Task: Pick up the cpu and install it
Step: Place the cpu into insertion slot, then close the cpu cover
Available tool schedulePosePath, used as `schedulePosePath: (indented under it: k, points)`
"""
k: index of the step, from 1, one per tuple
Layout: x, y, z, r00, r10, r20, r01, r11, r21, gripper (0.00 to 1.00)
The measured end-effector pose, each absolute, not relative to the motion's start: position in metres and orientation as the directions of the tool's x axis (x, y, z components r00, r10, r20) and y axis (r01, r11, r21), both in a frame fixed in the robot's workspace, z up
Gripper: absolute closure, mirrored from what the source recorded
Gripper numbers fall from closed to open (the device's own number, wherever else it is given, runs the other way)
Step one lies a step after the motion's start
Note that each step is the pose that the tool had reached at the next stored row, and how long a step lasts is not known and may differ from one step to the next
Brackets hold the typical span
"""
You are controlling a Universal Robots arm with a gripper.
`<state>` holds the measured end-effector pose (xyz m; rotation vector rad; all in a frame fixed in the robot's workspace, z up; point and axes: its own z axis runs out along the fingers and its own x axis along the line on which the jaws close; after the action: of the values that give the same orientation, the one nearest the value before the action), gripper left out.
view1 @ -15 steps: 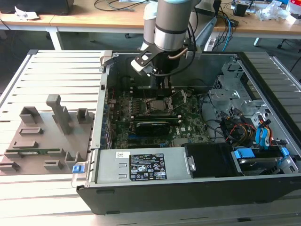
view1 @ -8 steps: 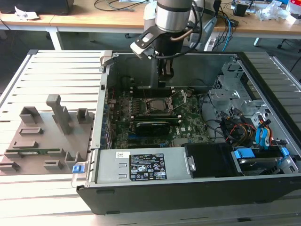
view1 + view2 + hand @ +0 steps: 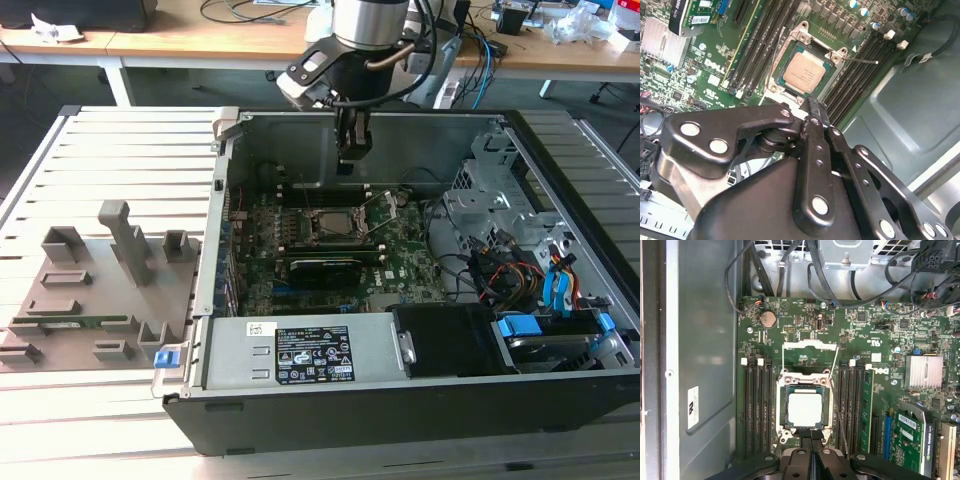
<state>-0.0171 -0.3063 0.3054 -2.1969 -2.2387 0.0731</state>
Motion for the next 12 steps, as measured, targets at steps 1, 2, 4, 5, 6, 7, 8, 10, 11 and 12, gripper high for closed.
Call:
schedulePosePath:
  k: [1, 2, 4, 5, 6, 7, 8, 10, 11, 12]
  points:
    - [-0.017, -0.306, 0.306, -0.019, 0.999, -0.03, 0.999, 0.018, -0.036, 0.89]
    - [-0.017, -0.306, 0.306, -0.019, 0.999, -0.03, 0.999, 0.018, -0.036, 0.89]
    - [-0.017, -0.306, 0.306, -0.019, 0.999, -0.03, 0.999, 0.018, -0.036, 0.89]
    - [-0.017, -0.306, 0.306, -0.019, 0.999, -0.03, 0.999, 0.018, -0.036, 0.89]
    - [-0.017, -0.306, 0.306, -0.019, 0.999, -0.03, 0.999, 0.018, -0.036, 0.89]
    - [-0.017, -0.306, 0.306, -0.019, 0.999, -0.03, 0.999, 0.018, -0.036, 0.89]
    - [-0.017, -0.306, 0.306, -0.019, 0.999, -0.03, 0.999, 0.018, -0.036, 0.89]
    - [-0.017, -0.306, 0.306, -0.02, 0.999, -0.03, 0.999, 0.018, -0.036, 0.89]
    - [-0.015, -0.306, 0.307, -0.019, 0.999, -0.03, 0.999, 0.018, -0.036, 0.89]
    - [-0.001, -0.306, 0.306, -0.02, 0.999, -0.028, 0.999, 0.018, -0.039, 0.89]
